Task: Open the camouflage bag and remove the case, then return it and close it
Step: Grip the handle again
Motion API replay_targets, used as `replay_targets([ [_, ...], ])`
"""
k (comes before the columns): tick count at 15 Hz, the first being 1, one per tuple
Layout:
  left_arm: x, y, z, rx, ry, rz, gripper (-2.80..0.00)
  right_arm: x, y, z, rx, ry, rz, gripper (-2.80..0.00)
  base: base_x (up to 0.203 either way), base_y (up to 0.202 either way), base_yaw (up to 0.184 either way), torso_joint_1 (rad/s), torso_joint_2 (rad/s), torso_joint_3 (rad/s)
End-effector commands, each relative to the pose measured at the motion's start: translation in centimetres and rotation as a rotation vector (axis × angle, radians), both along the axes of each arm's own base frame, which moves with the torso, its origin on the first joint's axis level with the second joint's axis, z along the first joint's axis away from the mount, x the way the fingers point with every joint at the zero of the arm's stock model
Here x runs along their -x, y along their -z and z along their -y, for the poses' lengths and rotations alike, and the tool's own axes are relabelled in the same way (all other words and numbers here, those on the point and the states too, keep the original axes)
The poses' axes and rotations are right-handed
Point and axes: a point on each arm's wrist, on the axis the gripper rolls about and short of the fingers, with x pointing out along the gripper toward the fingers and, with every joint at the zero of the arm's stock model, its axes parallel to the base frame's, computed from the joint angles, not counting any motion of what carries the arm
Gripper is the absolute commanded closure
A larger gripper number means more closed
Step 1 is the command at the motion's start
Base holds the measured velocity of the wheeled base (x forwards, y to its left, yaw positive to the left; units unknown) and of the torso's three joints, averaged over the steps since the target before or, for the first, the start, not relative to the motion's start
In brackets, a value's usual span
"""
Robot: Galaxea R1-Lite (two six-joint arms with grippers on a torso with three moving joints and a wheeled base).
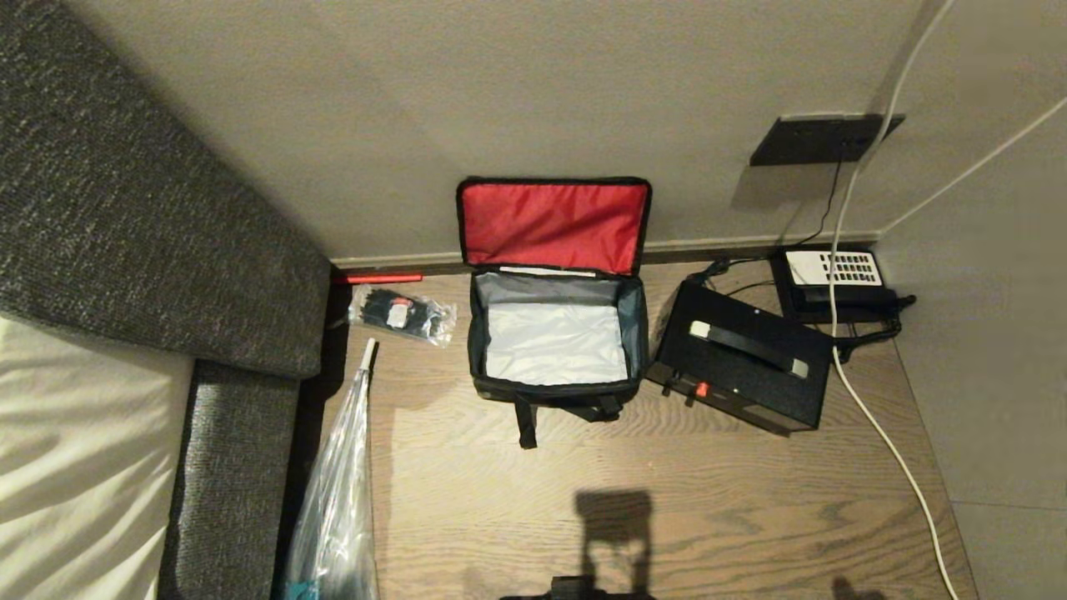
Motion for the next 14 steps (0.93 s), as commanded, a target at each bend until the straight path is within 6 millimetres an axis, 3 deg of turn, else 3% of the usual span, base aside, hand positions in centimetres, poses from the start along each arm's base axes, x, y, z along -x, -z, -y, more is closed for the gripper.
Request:
replay_targets([
  [1,0.0,0.1,0.0,0.001,-0.001,-0.002,0.0,-1.9,-2.5,0.0,0.0,-0.021,-0.15,0.0,0.0,0.0,0.0,0.0,0.0,0.0],
  [3,0.0,0.0,0.0,0.001,-0.001,-0.001,0.0,-7.3,-4.3,0.0,0.011,-0.022,-0.393,0.0,0.0,0.0,0.0,0.0,0.0,0.0],
  [5,0.0,0.0,0.0,0.001,-0.001,-0.001,0.0,-14.1,-4.5,-0.1,0.034,-0.012,-0.624,0.0,0.0,0.0,0.0,0.0,0.0,0.0],
  [8,0.0,0.0,0.0,0.001,-0.001,-0.001,0.0,-24.2,-2.3,-0.6,0.089,-0.016,-0.784,0.0,0.0,0.0,0.0,0.0,0.0,0.0],
  [11,0.0,0.0,0.0,0.0,-0.001,-0.001,0.0,-32.5,1.1,-1.4,0.158,-0.027,-0.736,0.0,0.0,0.0,0.0,0.0,0.0,0.0],
  [12,0.0,0.0,0.0,0.001,-0.001,-0.001,0.0,-34.7,2.3,-1.6,0.176,-0.017,-0.706,-2.8,0.0,0.0,0.0,0.0,0.0,0.0],
  [14,0.0,0.0,0.0,0.001,-0.001,-0.001,0.0,-38.1,4.3,-2.0,0.197,0.001,-0.635,-2.8,0.0,0.0,0.0,0.0,0.0,0.0],
])
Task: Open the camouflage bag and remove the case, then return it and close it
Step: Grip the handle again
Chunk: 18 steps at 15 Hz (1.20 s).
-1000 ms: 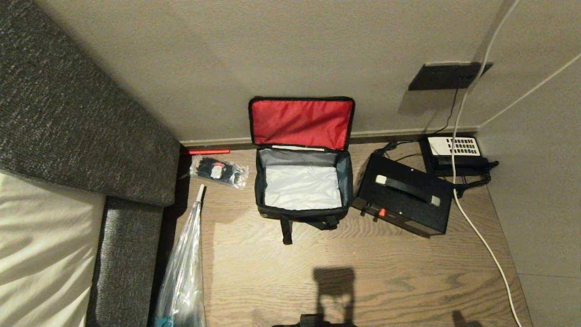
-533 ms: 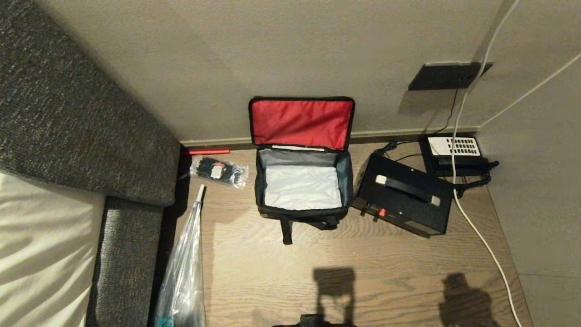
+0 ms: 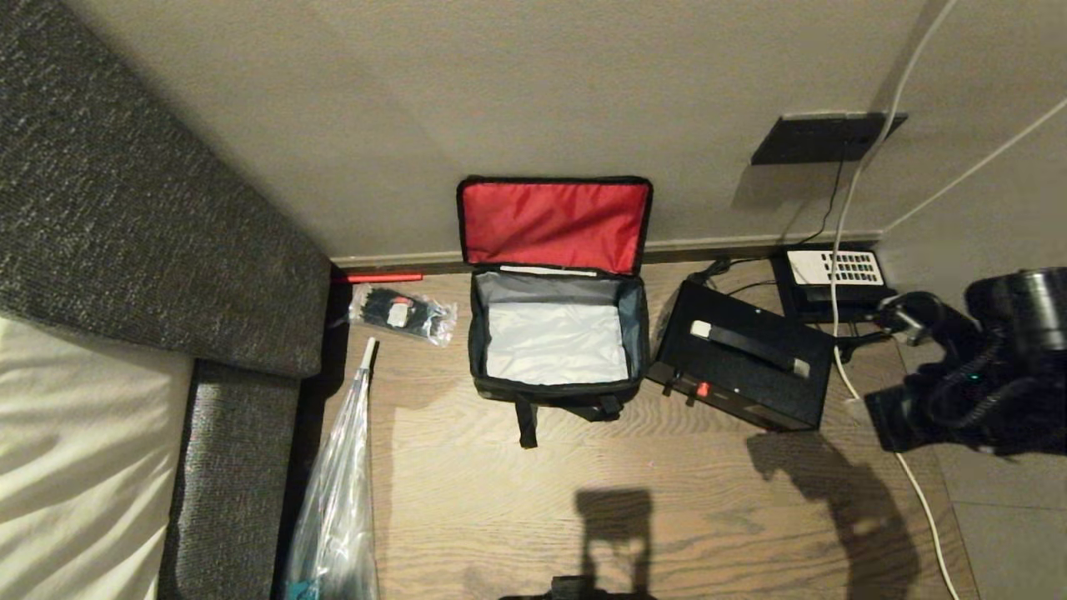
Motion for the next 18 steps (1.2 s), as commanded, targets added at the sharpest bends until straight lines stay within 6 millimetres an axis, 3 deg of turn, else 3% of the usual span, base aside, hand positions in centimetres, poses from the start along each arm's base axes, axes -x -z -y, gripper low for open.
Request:
replay_targets([
  [1,0.0,0.0,0.0,-0.001,-0.001,-0.001,0.0,-5.4,5.3,-0.6,0.017,0.001,-0.025,-2.8,0.0,0.0,0.0,0.0,0.0,0.0],
  [3,0.0,0.0,0.0,-0.001,-0.001,-0.001,0.0,-7.6,6.6,-1.0,0.036,-0.009,-0.012,-2.8,0.0,0.0,0.0,0.0,0.0,0.0],
  [4,0.0,0.0,0.0,0.001,-0.001,-0.001,0.0,-8.9,6.3,-1.3,0.078,-0.014,0.026,-2.8,0.0,0.0,0.0,0.0,0.0,0.0],
  [10,0.0,0.0,0.0,0.001,-0.001,-0.001,0.0,-11.4,6.1,-1.3,0.789,-0.069,0.152,-2.8,0.0,0.0,0.0,0.0,0.0,0.0],
  [11,0.0,0.0,0.0,0.001,-0.001,-0.001,0.0,-11.8,6.8,-1.8,0.851,-0.066,0.161,-2.8,0.0,0.0,0.0,0.0,0.0,0.0],
  [18,0.0,0.0,0.0,0.0,-0.001,-0.001,0.0,-12.0,10.6,-5.8,0.937,0.04,0.267,-2.8,0.0,0.0,0.0,0.0,0.0,0.0],
])
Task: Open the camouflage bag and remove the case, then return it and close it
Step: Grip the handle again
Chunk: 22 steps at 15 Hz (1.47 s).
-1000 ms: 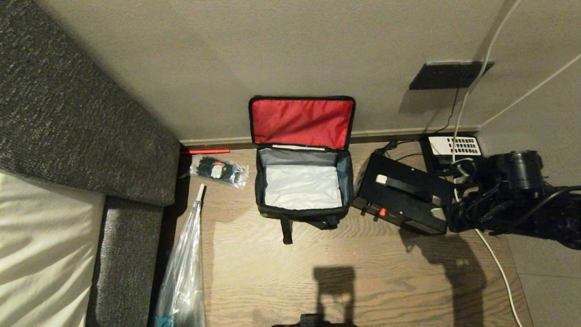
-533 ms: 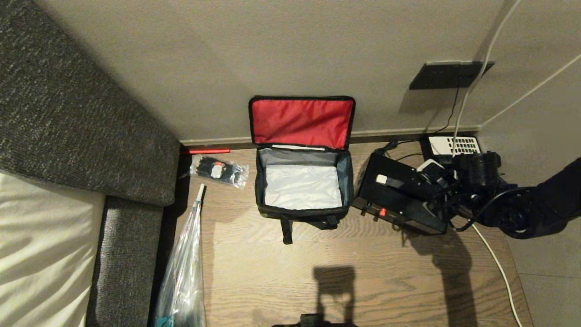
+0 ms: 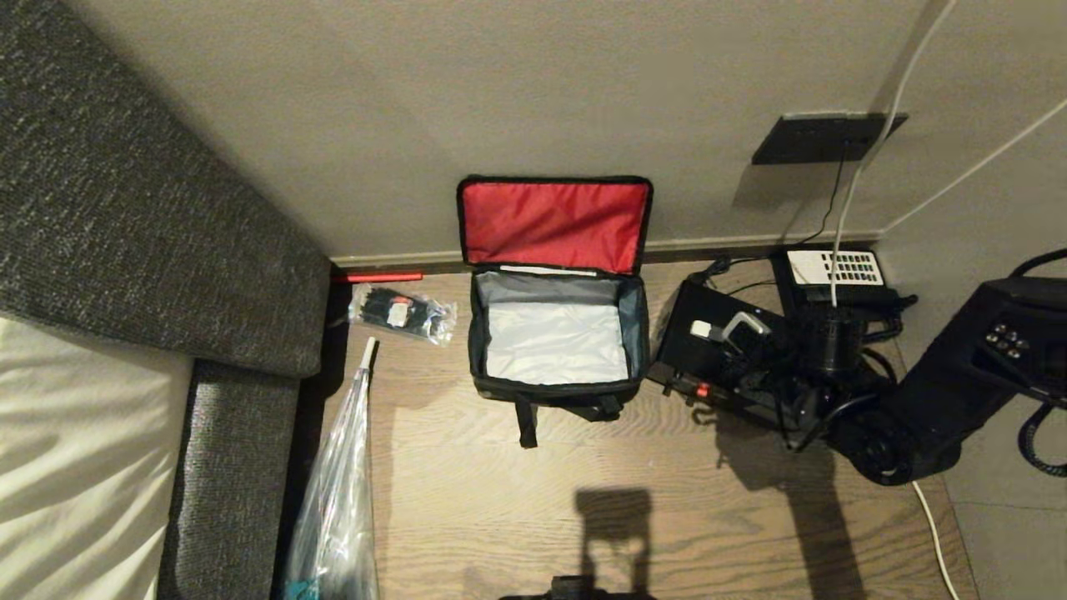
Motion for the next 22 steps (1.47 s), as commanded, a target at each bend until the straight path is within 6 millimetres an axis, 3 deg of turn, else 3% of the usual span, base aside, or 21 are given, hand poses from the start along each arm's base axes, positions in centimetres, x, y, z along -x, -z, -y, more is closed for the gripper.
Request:
replay_targets([
  [1,0.0,0.0,0.0,0.001,-0.001,-0.001,0.0,-0.1,1.7,-0.7,0.025,-0.02,0.015,-2.8,0.0,0.0,0.0,0.0,0.0,0.0],
  [14,0.0,0.0,0.0,0.0,-0.001,-0.001,0.0,-3.5,4.8,-1.4,0.042,-0.102,0.099,-2.8,0.0,0.0,0.0,0.0,0.0,0.0],
  [22,0.0,0.0,0.0,0.001,-0.001,0.001,0.0,-5.2,3.8,1.6,0.176,-0.087,0.094,-2.8,0.0,0.0,0.0,0.0,0.0,0.0],
])
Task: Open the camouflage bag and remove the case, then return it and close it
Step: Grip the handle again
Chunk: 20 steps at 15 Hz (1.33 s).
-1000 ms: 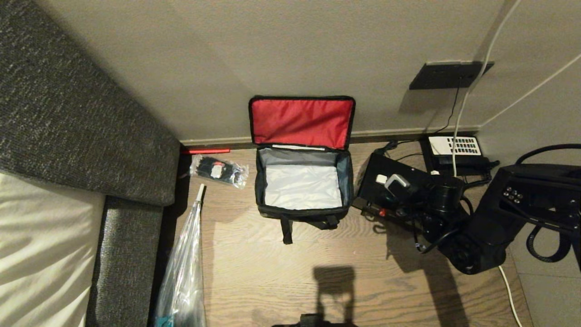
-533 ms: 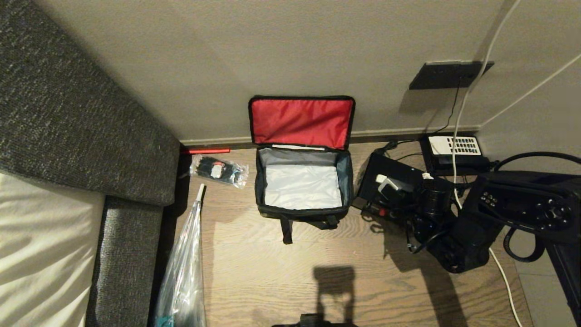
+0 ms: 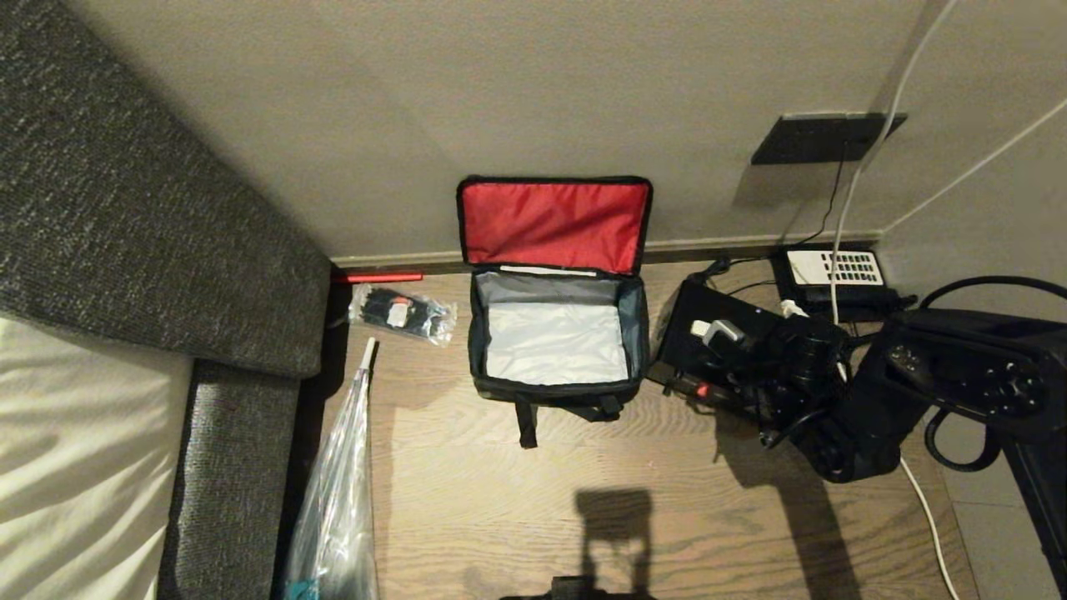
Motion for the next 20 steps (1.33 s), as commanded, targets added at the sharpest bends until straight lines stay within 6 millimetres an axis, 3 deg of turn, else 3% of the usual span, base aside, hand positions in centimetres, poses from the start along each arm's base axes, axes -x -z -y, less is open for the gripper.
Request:
replay_targets([
  [1,0.0,0.0,0.0,0.0,-0.001,-0.001,0.0,-0.3,0.0,0.3,0.01,0.014,0.008,-2.8,0.0,0.0,0.0,0.0,0.0,0.0],
  [10,0.0,0.0,0.0,0.001,-0.001,0.001,0.0,-1.2,1.1,0.6,0.011,0.024,0.037,-2.8,0.0,0.0,0.0,0.0,0.0,0.0],
  [20,0.0,0.0,0.0,0.001,-0.001,0.001,0.0,-0.6,4.1,1.1,0.069,0.032,-0.008,-2.8,0.0,0.0,0.0,0.0,0.0,0.0],
])
